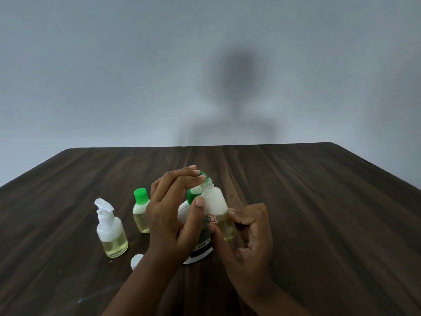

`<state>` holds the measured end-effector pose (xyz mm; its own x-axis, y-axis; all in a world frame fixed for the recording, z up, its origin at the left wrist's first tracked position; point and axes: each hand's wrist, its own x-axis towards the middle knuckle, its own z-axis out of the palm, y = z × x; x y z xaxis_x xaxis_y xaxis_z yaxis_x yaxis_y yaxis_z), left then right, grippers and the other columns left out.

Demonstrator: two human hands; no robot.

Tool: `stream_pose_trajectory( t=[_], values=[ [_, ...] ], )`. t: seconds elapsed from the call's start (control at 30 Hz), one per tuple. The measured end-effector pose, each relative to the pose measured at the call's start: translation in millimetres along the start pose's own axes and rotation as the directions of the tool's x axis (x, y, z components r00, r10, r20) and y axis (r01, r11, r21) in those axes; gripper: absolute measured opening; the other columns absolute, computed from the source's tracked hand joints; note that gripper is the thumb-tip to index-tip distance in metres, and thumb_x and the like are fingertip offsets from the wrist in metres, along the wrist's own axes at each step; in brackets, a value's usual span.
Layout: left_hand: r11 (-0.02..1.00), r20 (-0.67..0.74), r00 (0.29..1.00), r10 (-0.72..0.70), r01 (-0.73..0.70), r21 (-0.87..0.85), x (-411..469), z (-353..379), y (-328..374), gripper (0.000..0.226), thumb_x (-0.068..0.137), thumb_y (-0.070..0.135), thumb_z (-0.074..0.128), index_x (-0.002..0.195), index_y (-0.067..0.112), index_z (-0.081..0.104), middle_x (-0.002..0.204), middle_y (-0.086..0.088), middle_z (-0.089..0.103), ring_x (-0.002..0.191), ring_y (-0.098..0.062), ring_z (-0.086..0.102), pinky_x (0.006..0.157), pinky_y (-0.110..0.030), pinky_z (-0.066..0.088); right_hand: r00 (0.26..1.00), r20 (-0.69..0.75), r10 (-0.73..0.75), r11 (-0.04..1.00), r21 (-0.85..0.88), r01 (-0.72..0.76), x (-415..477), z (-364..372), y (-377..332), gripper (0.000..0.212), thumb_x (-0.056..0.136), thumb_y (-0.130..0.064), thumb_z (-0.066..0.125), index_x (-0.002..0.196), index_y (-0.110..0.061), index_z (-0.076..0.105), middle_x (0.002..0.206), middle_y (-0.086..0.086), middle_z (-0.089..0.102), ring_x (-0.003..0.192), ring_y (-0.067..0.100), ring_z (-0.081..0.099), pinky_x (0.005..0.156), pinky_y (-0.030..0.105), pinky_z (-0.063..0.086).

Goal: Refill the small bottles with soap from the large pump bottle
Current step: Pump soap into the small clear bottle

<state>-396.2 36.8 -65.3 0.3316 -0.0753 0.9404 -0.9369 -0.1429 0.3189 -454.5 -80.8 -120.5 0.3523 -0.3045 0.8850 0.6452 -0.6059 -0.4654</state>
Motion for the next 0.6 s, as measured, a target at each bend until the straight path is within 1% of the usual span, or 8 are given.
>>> stream_pose_trajectory(
  t=[0.07,0.1,0.2,0.3,0.4,0.47,0.6],
  values=[
    [1.000,0.008,1.000,-0.013,0.013,-0.006,1.7,-0.9,-0.5,0.025,0.085,0.022,0.046,0.094,0.008,0.065,0.106,0.005,0.062,0.106,-0.023,0.063,0.076,-0.055,0.048,1.000,0.000,-0.004,1.000,-0.010,0.004,1.3,0.9,-0.1,0.025,0.088,-0.039,0.068,0.096,-0.023,0.051,0.097,-0.017,0.047,0.083,0.006,0.056,0.066,0.019,0.049],
    [1.000,0.007,1.000,-0.016,0.016,-0.005,1.2,-1.4,-0.8,0.026,0.085,0.021,0.046,0.094,0.007,0.065,0.106,0.005,0.062,0.106,-0.022,0.062,0.076,-0.055,0.048,1.000,0.006,0.000,1.000,-0.010,0.000,1.2,1.0,0.1,0.024,0.087,-0.038,0.068,0.096,-0.024,0.051,0.098,-0.018,0.047,0.083,0.008,0.057,0.065,0.021,0.050],
    [1.000,-0.009,1.000,-0.004,0.004,-0.014,-2.5,-1.2,-2.4,0.025,0.086,0.020,0.045,0.094,0.006,0.065,0.105,0.004,0.062,0.106,-0.021,0.063,0.077,-0.054,0.049,0.999,0.031,0.015,1.000,0.004,-0.015,-1.3,-0.3,0.8,0.024,0.087,-0.038,0.069,0.098,-0.028,0.050,0.100,-0.017,0.048,0.081,0.014,0.057,0.061,0.033,0.053],
    [1.000,-0.002,1.000,0.005,-0.005,-0.017,-5.9,0.7,-4.0,0.024,0.085,0.019,0.046,0.092,0.006,0.065,0.103,0.005,0.061,0.103,-0.020,0.063,0.075,-0.053,0.049,0.999,0.041,0.027,0.999,0.039,-0.028,-4.4,-2.4,1.4,0.024,0.086,-0.035,0.070,0.098,-0.030,0.049,0.099,-0.014,0.049,0.079,0.018,0.057,0.058,0.038,0.052],
    [1.000,0.000,1.000,0.011,-0.011,-0.012,-8.7,1.6,-5.4,0.023,0.085,0.019,0.046,0.093,0.009,0.064,0.104,0.006,0.060,0.104,-0.019,0.062,0.076,-0.053,0.049,0.999,0.037,0.026,0.999,0.038,-0.027,-5.4,-2.7,3.5,0.024,0.085,-0.030,0.071,0.097,-0.025,0.050,0.097,-0.010,0.049,0.079,0.018,0.058,0.059,0.036,0.052],
    [1.000,0.000,1.000,0.012,-0.012,-0.020,-9.1,1.3,-5.1,0.025,0.085,0.020,0.046,0.096,0.007,0.064,0.108,0.003,0.061,0.107,-0.021,0.062,0.078,-0.053,0.049,0.999,0.033,0.024,0.999,0.033,-0.025,-4.5,-1.6,3.5,0.025,0.085,-0.030,0.071,0.098,-0.023,0.051,0.098,-0.008,0.050,0.080,0.018,0.058,0.059,0.037,0.052],
    [1.000,-0.018,0.999,0.029,-0.029,0.002,-6.3,1.7,-2.6,0.028,0.085,0.021,0.045,0.099,0.005,0.064,0.109,-0.005,0.064,0.108,-0.024,0.062,0.079,-0.054,0.050,1.000,0.017,-0.009,1.000,0.016,0.008,-0.7,-0.5,0.6,0.025,0.088,-0.036,0.068,0.098,-0.022,0.051,0.098,-0.011,0.050,0.081,0.015,0.058,0.060,0.032,0.053]
  ],
)
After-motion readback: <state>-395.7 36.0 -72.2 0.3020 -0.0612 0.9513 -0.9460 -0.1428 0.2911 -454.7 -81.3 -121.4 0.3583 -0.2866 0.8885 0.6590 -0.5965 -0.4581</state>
